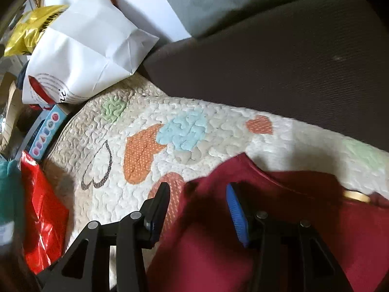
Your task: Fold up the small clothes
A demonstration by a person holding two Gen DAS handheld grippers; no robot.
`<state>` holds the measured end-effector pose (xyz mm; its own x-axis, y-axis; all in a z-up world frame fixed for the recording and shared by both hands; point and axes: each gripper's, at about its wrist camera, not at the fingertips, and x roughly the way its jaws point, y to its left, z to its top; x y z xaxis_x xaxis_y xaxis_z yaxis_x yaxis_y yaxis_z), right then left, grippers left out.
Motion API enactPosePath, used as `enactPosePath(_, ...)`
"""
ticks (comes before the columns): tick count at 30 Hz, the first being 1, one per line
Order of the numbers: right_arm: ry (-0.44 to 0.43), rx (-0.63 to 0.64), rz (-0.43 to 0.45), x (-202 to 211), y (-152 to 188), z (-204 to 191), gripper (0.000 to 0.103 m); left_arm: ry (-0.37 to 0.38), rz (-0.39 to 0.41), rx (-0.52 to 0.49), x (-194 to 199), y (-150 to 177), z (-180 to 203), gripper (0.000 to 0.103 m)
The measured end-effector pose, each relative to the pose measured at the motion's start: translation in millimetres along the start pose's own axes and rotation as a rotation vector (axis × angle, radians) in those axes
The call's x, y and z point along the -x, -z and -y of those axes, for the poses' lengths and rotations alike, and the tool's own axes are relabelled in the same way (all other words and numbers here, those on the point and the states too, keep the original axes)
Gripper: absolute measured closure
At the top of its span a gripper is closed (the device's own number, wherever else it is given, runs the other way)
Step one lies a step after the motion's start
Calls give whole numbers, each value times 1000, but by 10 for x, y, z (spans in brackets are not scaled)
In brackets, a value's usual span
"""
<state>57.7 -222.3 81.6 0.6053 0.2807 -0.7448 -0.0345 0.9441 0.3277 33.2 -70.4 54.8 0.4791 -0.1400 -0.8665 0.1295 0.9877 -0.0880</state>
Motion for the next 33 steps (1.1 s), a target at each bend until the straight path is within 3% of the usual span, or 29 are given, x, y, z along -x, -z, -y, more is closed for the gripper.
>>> enactPosePath(9, 37, 3, -93, -175, 27, -69, 51, -34, 4, -28, -10, 18, 38, 37)
enactPosePath(15, 80, 40, -100, -311, 45, -174, 45, -40, -4, -23, -18, 7, 6, 37)
enactPosePath(23, 204, 167, -112, -523, 75, -302, 44, -34, -12, -12, -22, -2, -15, 37)
enactPosePath(24, 212, 186, -106, -520, 88, -316, 46, -30, -13, -10, -20, -2, -19, 37)
enactPosePath(26, 188, 184, -84, -447, 103, -274, 60, -24, -12, -4, -12, -7, -28, 37)
enactPosePath(27, 153, 165, -73, -393, 100, -229, 64, -17, -11, 0, -8, -11, -30, 37)
enactPosePath(29, 54, 86, -51, -261, 74, -97, 83, 23, -9, 16, -3, -23, -45, 37)
enactPosePath(33, -51, 15, -11, -55, 45, 47, 89, 66, 2, 20, -10, -37, -8, 37)
